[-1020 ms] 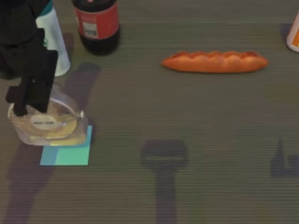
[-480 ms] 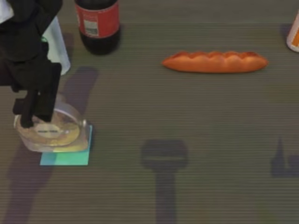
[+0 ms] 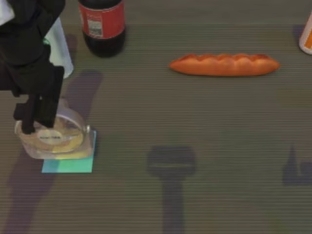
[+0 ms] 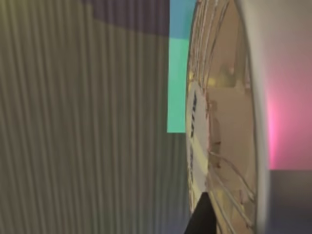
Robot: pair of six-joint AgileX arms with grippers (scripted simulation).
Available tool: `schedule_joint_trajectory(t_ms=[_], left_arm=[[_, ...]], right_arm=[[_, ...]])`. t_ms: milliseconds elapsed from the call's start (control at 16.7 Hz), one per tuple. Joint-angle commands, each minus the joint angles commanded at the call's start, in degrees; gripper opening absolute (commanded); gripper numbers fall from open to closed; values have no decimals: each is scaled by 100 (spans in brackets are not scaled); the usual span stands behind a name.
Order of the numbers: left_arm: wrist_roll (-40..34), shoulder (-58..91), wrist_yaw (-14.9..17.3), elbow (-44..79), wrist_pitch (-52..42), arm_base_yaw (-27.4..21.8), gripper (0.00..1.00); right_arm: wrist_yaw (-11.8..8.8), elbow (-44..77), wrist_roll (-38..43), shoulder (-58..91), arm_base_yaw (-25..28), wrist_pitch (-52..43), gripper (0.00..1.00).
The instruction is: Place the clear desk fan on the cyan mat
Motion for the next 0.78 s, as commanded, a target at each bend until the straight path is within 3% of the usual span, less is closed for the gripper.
schedule_joint_trajectory(t_ms=[540, 780], left_arm=[[0, 0, 0, 0, 0, 0, 98], [0, 0, 0, 0, 0, 0, 100]], right_arm=[[0, 0, 0, 0, 0, 0, 100], [0, 0, 0, 0, 0, 0, 100]])
